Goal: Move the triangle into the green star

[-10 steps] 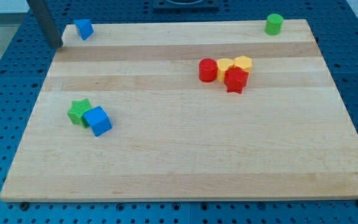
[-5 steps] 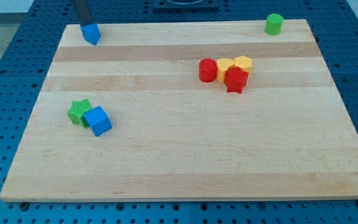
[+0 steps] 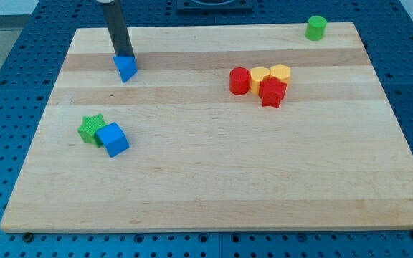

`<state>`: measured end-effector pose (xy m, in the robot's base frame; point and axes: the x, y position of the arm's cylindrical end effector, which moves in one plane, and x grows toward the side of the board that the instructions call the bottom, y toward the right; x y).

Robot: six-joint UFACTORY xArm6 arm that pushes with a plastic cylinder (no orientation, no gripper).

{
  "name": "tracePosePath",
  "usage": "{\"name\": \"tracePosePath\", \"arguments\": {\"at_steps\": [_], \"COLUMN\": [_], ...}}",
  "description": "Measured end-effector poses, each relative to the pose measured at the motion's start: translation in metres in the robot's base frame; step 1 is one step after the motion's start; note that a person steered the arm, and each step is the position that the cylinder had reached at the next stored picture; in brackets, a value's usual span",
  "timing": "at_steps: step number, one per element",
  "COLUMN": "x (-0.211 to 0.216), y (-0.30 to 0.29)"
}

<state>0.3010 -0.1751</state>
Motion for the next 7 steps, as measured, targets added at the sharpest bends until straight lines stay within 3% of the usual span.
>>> {"name": "tracePosePath", "arguments": {"at_steps": [5, 6, 7], "x": [0.134, 0.121, 0.081], "y": [-0.001, 0.006, 0.039]}}
